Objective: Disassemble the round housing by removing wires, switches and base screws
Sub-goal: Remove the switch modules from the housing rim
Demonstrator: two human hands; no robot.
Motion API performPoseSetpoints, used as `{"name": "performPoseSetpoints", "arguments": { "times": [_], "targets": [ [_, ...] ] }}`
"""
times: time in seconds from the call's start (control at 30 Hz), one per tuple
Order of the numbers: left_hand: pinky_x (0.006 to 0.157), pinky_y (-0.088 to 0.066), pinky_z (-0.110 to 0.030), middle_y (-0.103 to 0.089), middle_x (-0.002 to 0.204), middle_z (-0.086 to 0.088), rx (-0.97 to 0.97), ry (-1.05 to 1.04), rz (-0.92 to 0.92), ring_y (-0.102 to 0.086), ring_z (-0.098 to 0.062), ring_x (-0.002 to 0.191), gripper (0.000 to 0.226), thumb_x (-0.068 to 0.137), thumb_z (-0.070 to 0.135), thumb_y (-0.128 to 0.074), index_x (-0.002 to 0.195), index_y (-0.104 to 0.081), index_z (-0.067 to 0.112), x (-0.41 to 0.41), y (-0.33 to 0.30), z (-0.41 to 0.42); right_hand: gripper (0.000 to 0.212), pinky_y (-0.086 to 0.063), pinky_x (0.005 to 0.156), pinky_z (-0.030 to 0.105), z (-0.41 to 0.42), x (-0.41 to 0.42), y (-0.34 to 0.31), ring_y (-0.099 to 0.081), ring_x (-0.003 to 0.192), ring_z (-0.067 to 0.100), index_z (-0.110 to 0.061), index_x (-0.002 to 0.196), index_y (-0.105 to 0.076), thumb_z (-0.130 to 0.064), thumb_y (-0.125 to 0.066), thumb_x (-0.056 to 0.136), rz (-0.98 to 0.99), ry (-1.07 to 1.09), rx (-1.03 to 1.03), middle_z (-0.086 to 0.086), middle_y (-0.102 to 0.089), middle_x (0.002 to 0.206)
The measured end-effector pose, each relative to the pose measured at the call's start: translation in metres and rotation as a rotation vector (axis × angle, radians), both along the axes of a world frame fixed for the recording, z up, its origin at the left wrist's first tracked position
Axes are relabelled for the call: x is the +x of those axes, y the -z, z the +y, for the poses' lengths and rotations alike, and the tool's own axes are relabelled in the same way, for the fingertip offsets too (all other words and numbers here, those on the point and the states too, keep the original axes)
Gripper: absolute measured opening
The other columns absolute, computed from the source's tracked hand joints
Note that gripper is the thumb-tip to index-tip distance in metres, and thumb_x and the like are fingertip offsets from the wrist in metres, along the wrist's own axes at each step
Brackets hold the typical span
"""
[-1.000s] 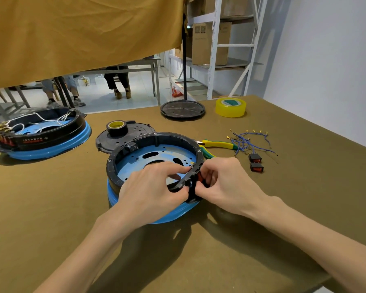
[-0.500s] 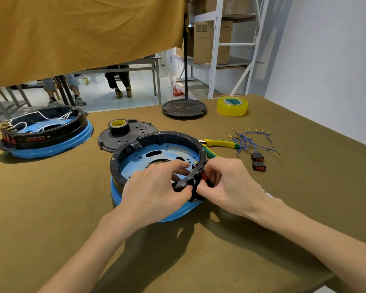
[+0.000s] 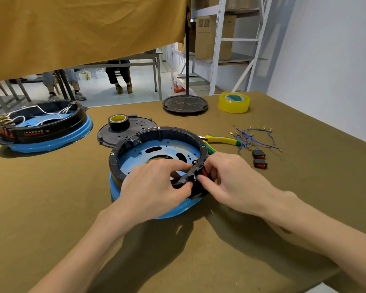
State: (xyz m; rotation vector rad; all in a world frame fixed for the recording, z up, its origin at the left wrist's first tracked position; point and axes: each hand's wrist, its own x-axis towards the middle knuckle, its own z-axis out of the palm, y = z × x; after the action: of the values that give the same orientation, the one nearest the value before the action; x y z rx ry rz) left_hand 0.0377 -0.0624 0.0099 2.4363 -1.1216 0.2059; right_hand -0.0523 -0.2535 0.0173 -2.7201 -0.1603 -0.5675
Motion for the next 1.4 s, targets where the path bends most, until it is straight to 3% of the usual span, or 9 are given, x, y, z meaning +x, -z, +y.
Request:
{"name": "performPoseSetpoints", "arguments": {
  "times": [0.2, 0.33, 0.53, 0.63, 0.8, 0.87, 0.97, 1.13, 1.4],
  "targets": [
    [0.06, -0.057, -0.029, -0.072, 0.103, 0.027, -0.012, -0.018, -0.026, -0.065, -0.001, 0.09, 0.049, 0.084, 0.061, -0.047, 0.129, -0.063, 0.051, -0.004, 0.0, 0.002, 0.019, -0.036, 0.06, 0.017, -0.006, 0.005, -0.006, -0.05, 0.069, 0.007, -0.016, 0.085, -0.059, -0.031, -0.061, 0.097, 0.039, -0.086, -0.046, -0.008, -0.055, 0.078],
    [0.052, -0.053, -0.034, -0.07, 0.087, 0.019, -0.004, -0.046, -0.068, -0.063, -0.006, 0.076, 0.04, 0.087, 0.058, -0.044, 0.115, -0.07, 0.046, 0.001, 0.001, 0.001, 0.02, -0.035, 0.053, 0.017, -0.012, -0.005, 0.01, -0.049, 0.061, 0.013, -0.015, 0.074, -0.061, -0.027, -0.063, 0.09, -0.047, -0.073, 0.157, -0.007, -0.054, 0.066],
    [0.049, -0.054, -0.036, -0.07, 0.078, 0.014, -0.011, -0.085, -0.107, -0.063, -0.008, 0.07, 0.039, 0.087, 0.057, -0.044, 0.106, -0.073, 0.04, 0.007, 0.002, -0.001, 0.01, -0.047, 0.055, 0.025, -0.028, -0.01, 0.01, -0.061, 0.064, 0.013, -0.025, 0.085, -0.064, -0.027, -0.067, 0.094, -0.145, 0.01, 0.355, -0.009, -0.062, 0.071],
    [0.052, -0.055, -0.037, -0.07, 0.083, 0.016, -0.017, -0.072, -0.12, -0.064, -0.008, 0.073, 0.038, 0.089, 0.057, -0.045, 0.109, -0.072, 0.04, 0.006, 0.004, 0.0, 0.005, -0.051, 0.058, 0.03, -0.019, -0.003, 0.013, -0.062, 0.065, 0.012, -0.022, 0.092, -0.066, -0.026, -0.067, 0.095, -0.106, -0.023, 0.355, -0.01, -0.065, 0.073],
    [0.051, -0.055, -0.026, -0.069, 0.108, 0.03, -0.031, -0.051, -0.158, -0.067, 0.0, 0.081, 0.054, 0.089, 0.06, -0.043, 0.14, -0.052, 0.045, 0.006, 0.006, 0.0, 0.008, -0.048, 0.057, 0.015, -0.028, 0.007, 0.014, -0.065, 0.064, 0.008, -0.024, 0.099, -0.066, -0.02, -0.071, 0.094, -0.141, 0.043, 0.406, -0.011, -0.066, 0.074],
    [0.046, -0.05, -0.023, -0.068, 0.107, 0.03, -0.004, -0.034, -0.181, -0.065, 0.0, 0.077, 0.057, 0.09, 0.062, -0.037, 0.146, -0.042, 0.05, 0.006, 0.005, 0.001, 0.006, -0.048, 0.058, 0.022, -0.05, 0.012, 0.008, -0.061, 0.062, 0.008, -0.023, 0.095, -0.066, -0.022, -0.071, 0.093, -0.202, 0.199, 0.332, -0.008, -0.067, 0.072],
    [0.044, -0.047, -0.021, -0.071, 0.105, 0.026, 0.001, -0.025, -0.198, -0.063, -0.002, 0.074, 0.053, 0.092, 0.059, -0.04, 0.145, -0.044, 0.054, 0.006, 0.005, 0.001, 0.011, -0.051, 0.064, 0.037, -0.084, 0.011, 0.007, -0.063, 0.077, 0.023, -0.023, 0.103, -0.066, -0.031, -0.066, 0.096, -0.173, 0.436, 0.019, -0.001, -0.068, 0.086],
    [0.041, -0.036, -0.014, -0.072, 0.101, 0.026, -0.006, -0.028, -0.208, -0.059, 0.0, 0.066, 0.052, 0.094, 0.057, -0.044, 0.145, -0.046, 0.053, 0.005, 0.004, 0.003, 0.016, -0.047, 0.064, 0.035, -0.116, 0.002, 0.019, -0.063, 0.091, 0.031, -0.022, 0.109, -0.066, -0.03, -0.059, 0.097, -0.009, 0.649, -0.306, 0.004, -0.062, 0.095],
    [0.04, -0.044, -0.022, -0.071, 0.087, 0.024, 0.038, -0.051, -0.204, -0.057, -0.001, 0.059, 0.056, 0.091, 0.066, -0.03, 0.147, -0.036, 0.06, 0.009, 0.008, 0.003, 0.012, -0.053, 0.079, 0.041, -0.134, -0.006, 0.028, -0.062, 0.095, 0.033, -0.017, 0.102, -0.071, -0.019, -0.062, 0.094, 0.095, 0.627, -0.041, 0.009, -0.069, 0.101]
  ]
}}
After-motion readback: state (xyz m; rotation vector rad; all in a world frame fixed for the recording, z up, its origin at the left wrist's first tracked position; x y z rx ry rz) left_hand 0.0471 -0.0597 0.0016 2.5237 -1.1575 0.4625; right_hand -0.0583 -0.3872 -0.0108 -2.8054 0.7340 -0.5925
